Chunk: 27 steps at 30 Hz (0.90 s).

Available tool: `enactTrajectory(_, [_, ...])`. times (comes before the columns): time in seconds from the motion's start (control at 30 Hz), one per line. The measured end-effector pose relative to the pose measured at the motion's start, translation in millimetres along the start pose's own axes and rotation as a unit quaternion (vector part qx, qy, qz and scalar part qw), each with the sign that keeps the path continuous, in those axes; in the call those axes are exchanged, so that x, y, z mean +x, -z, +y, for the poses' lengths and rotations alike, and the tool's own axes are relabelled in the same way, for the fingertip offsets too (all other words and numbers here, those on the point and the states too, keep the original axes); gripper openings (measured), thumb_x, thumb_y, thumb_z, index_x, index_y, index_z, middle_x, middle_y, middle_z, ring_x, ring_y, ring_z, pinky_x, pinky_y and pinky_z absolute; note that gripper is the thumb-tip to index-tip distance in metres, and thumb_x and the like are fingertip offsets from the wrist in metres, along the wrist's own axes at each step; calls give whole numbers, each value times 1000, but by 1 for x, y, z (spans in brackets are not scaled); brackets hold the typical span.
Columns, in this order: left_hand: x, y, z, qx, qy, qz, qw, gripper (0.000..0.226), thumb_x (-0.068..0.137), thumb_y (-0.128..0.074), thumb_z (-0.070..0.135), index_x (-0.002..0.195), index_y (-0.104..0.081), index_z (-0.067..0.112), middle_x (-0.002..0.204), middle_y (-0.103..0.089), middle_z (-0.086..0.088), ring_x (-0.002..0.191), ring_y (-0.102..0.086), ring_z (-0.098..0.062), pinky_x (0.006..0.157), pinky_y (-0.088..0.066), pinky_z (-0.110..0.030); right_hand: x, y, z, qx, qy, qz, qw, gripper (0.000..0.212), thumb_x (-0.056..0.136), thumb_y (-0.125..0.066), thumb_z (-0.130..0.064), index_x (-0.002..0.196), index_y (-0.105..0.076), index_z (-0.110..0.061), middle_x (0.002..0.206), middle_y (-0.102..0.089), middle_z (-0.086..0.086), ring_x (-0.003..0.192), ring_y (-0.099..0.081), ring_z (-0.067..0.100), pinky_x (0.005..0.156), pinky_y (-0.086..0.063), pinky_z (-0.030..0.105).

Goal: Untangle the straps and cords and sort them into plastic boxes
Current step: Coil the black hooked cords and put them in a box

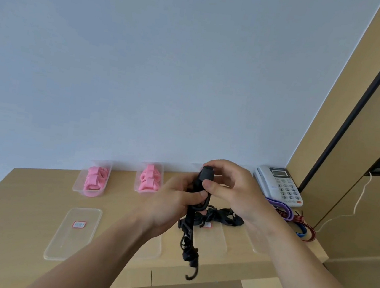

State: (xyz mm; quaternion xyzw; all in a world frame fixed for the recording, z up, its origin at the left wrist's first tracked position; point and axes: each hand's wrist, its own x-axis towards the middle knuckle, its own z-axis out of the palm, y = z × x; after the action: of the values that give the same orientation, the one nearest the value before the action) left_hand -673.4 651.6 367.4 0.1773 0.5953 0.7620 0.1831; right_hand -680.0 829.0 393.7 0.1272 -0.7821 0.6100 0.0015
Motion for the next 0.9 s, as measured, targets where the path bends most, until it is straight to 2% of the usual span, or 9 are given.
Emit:
enactTrajectory(0.1, [2, -2, -4, -62, 29, 46, 997, 42, 92, -67, 23, 125, -59, -1, 92, -65, -16, 75, -66, -25, 70, -60, -38, 3, -3, 1, 37, 9, 31, 999, 28, 86, -76, -5, 108, -67, -18, 104, -75, 5, 96, -71, 19, 86, -57, 39])
enactTrajectory(0.2, [1, -3, -12, -39, 52, 91, 994, 41, 105, -55, 38, 123, -62, 2, 104, -75, -20, 79, -69, -29, 69, -60, -36, 9, 0, -3, 67, 17, 89, 994, 27, 85, -75, -2, 107, -66, -16, 99, -76, 4, 90, -71, 15, 79, -54, 29])
enactTrajectory(0.3, [1, -6, -19, -75, 68, 101, 990, 43, 110, -43, 33, 119, -68, -1, 91, -71, -19, 68, -64, -26, 63, -57, -33, 14, 4, -5, 120, 3, 110, 987, 26, 86, -74, -4, 109, -65, -11, 100, -74, 11, 90, -71, 25, 84, -57, 42])
enactTrajectory(0.37, [2, -10, -19, -113, 83, 109, 984, 38, 110, -45, 24, 114, -69, -5, 82, -66, -15, 59, -57, -23, 57, -55, -31, 16, 1, -4, 90, 10, 135, 987, 29, 84, -77, -5, 108, -64, -14, 98, -75, 6, 90, -72, 24, 86, -58, 45])
enactTrajectory(0.43, [3, -13, -19, -124, 104, 118, 980, 34, 109, -47, 18, 114, -68, -8, 76, -64, -14, 56, -54, -21, 54, -53, -29, 16, -6, -2, 45, 41, 156, 986, 34, 79, -79, -5, 103, -64, -22, 97, -75, -1, 90, -72, 20, 85, -59, 41])
enactTrajectory(0.53, [3, -11, -15, -99, 141, 112, 979, 36, 106, -50, 23, 116, -68, -7, 82, -69, -17, 63, -62, -28, 60, -56, -34, 15, -16, 2, -19, 103, 162, 981, 41, 73, -80, -7, 103, -64, -30, 98, -73, -8, 91, -71, 13, 84, -57, 34])
enactTrajectory(0.7, [7, 5, -6, -126, 173, 120, 969, 61, 100, -53, 54, 109, -76, -2, 94, -74, -21, 80, -72, -37, 71, -61, -43, 7, -24, 10, -108, 212, 141, 961, 41, 77, -79, -2, 113, -68, -18, 106, -73, -8, 102, -70, 10, 92, -55, 32])
enactTrajectory(0.8, [10, 14, -2, -195, 160, 113, 961, 59, 96, -58, 58, 107, -81, 5, 98, -74, -19, 85, -72, -38, 73, -61, -48, 4, -27, 16, -185, 304, 152, 922, 35, 74, -80, 7, 105, -71, -9, 111, -73, -1, 105, -69, 13, 92, -55, 31])
enactTrajectory(0.9, [12, 19, 1, -219, 129, 98, 962, 46, 96, -65, 47, 106, -79, 5, 101, -72, -17, 90, -71, -34, 74, -61, -46, 1, -30, 23, -212, 368, 156, 892, 28, 68, -80, 17, 90, -72, 2, 112, -73, 6, 104, -70, 21, 90, -56, 31])
